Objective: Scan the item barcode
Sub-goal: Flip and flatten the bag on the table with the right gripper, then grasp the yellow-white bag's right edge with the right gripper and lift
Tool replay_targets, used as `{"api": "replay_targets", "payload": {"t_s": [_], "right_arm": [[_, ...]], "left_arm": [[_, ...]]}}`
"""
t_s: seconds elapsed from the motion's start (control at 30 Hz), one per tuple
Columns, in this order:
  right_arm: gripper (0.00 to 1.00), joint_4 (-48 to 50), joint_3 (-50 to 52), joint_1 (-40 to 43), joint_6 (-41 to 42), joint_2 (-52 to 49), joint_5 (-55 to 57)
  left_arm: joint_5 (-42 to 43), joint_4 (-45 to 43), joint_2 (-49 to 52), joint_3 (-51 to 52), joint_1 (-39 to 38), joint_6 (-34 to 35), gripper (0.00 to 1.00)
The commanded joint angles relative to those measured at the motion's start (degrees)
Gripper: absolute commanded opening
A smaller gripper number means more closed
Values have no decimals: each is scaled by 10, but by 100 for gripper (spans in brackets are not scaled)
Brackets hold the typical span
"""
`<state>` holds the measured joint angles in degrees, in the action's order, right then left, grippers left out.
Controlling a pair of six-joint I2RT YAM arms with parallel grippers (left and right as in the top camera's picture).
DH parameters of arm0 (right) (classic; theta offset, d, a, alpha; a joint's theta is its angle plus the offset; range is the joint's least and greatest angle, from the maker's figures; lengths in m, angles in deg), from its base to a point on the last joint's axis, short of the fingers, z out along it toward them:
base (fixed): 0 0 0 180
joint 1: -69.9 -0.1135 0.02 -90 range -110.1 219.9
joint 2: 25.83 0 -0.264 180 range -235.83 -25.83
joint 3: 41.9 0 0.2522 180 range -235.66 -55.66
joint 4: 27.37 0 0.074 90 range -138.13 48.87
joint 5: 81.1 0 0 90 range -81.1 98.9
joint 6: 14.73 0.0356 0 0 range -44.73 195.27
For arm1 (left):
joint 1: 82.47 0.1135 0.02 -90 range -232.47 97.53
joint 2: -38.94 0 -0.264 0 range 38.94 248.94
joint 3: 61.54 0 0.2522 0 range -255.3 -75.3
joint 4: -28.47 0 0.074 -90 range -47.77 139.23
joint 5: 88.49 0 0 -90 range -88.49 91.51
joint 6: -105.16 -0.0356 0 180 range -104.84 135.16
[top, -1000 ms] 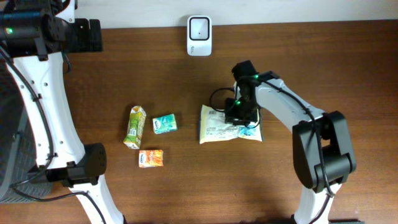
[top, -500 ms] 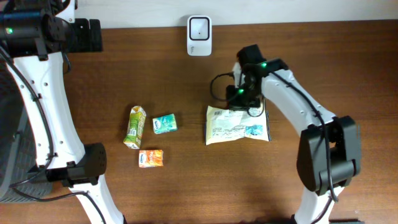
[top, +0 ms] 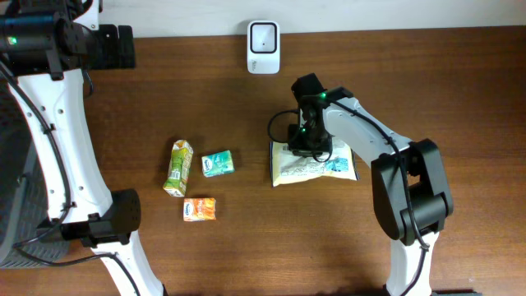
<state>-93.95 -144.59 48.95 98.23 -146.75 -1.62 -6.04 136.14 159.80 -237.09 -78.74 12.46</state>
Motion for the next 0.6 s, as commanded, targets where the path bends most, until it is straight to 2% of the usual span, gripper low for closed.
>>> {"api": "replay_targets", "payload": {"t_s": [0.0, 0.03, 0.1, 0.2, 0.3, 0.33, 0.47, 0.5, 0.57], "right_arm": [[39, 1, 6, 1, -17, -17, 16], [45, -2, 3, 3, -32, -16, 0], [50, -22, -18, 12, -55, -11, -41], [52, -71, -63, 30, -82, 13, -62], [60, -145, -116, 85, -112, 64, -55], [61, -155, -118, 104, -119, 76, -56], [74, -225, -114, 205, -166, 97, -89], [87, -235, -99, 227, -192, 97, -111], [95, -235, -62, 257, -224, 97, -146]], "left_arm": [[-2, 1, -7, -5, 1, 5, 99], [-2, 1, -7, -5, 1, 5, 99], [-2, 1, -7, -5, 1, 5, 99], [-2, 1, -7, -5, 1, 5, 99], [-2, 1, -7, -5, 1, 5, 99], [-2, 1, -7, -5, 1, 5, 99], [-2, 1, -7, -5, 1, 5, 99], [-2, 1, -7, -5, 1, 5, 99], [-2, 1, -7, -5, 1, 5, 99]]}}
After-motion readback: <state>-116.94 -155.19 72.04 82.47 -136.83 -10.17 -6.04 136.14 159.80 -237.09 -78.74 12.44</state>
